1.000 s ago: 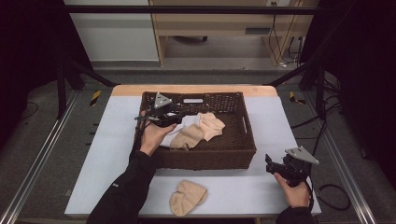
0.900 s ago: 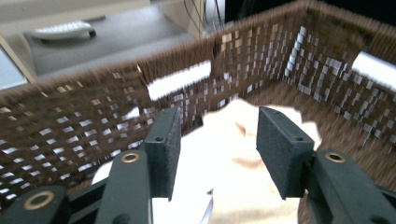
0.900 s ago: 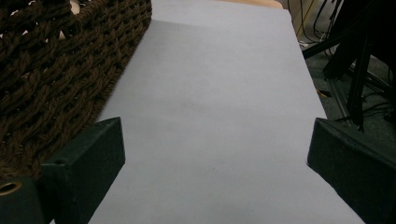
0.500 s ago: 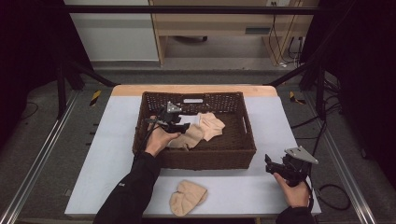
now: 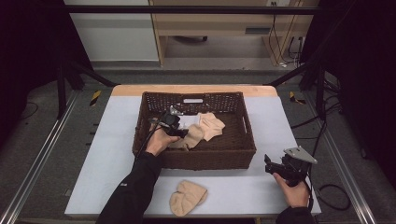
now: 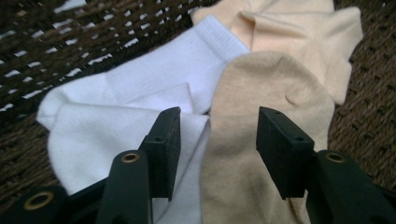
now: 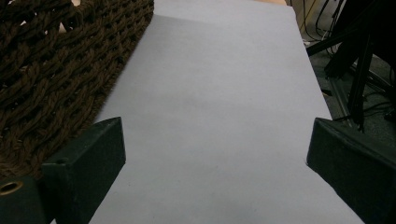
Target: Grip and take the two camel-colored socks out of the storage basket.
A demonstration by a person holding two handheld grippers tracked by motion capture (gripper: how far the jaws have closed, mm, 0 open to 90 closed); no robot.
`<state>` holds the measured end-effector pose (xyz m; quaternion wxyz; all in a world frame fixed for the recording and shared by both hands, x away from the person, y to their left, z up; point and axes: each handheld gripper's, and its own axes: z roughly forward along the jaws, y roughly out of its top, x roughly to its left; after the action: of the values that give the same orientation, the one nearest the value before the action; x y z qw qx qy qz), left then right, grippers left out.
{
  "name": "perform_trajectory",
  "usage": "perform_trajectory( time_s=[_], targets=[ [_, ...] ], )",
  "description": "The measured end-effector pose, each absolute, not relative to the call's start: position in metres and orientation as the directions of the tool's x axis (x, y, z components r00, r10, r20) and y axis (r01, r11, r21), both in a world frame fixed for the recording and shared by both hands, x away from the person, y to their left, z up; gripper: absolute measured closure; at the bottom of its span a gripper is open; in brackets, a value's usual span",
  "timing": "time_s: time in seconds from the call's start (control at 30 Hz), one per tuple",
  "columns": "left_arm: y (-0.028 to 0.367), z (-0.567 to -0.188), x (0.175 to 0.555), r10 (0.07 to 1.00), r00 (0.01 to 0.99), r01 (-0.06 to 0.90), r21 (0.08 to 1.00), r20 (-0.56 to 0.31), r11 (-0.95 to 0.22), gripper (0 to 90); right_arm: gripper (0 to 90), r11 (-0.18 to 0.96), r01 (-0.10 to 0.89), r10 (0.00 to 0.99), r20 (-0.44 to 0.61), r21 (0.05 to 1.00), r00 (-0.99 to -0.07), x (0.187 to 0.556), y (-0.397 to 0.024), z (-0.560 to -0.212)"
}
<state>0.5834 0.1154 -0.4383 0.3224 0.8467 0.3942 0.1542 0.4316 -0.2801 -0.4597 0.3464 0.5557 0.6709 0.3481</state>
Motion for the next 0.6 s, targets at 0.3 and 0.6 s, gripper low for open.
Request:
perform_trajectory(
  time_s=[0.3, 0.6],
  targets=[
    [0.1123, -0.4435, 0.5826, 0.749, 0.661, 0.606, 0.617, -0.038, -0.503, 52.0, 5.0, 0.128, 0.507, 0.988, -0.068, 0.852, -0.136, 0.4313, -0.2804, -0.4592],
    [0.1125, -0.4398, 0.5805, 0.756, 0.653, 0.637, 0.575, -0.049, -0.514, 81.2, 5.1, 0.127, 0.507, 0.989, -0.068, 0.852, -0.133, 0.4313, -0.2805, -0.4592]
  ],
)
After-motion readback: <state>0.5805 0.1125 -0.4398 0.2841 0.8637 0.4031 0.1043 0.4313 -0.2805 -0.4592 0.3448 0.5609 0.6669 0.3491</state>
